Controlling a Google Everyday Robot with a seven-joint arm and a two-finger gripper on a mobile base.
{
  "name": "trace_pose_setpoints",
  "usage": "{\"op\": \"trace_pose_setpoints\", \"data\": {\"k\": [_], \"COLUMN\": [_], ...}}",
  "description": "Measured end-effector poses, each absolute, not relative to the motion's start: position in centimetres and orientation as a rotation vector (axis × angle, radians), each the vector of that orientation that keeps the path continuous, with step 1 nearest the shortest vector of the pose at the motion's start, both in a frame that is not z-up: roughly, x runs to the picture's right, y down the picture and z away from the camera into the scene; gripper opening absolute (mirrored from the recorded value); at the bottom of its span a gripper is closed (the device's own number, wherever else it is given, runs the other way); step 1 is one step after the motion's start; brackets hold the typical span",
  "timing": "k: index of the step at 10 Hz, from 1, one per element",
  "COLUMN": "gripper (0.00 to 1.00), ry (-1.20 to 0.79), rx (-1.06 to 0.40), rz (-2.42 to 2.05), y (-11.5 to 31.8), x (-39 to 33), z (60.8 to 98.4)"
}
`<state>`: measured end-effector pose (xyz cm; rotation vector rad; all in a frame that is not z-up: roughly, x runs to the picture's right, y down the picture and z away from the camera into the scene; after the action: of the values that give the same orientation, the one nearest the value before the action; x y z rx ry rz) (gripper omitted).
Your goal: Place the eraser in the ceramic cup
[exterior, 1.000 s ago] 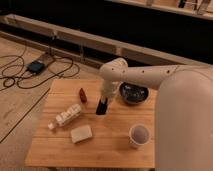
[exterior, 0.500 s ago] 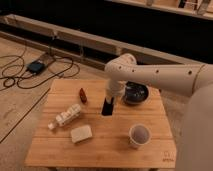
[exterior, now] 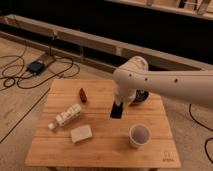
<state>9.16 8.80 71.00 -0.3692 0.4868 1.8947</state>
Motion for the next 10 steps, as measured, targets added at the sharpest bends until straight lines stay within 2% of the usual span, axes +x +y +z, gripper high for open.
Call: {"op": "trace_pose_setpoints", "data": {"k": [2, 3, 6, 10], "gripper": [0.0, 0.0, 0.0, 0.0], "ry": [0.488, 0.497, 0.522, 0.536], "rx": [-0.337, -0.279, -0.206, -0.181], "rz": [1.915, 1.959, 2.005, 2.02], "y": [9.7, 11.2, 12.5, 13.2], "x": [10.0, 11.7, 14.0, 14.8], "z": [69.9, 67.6, 65.3, 64.4]}}
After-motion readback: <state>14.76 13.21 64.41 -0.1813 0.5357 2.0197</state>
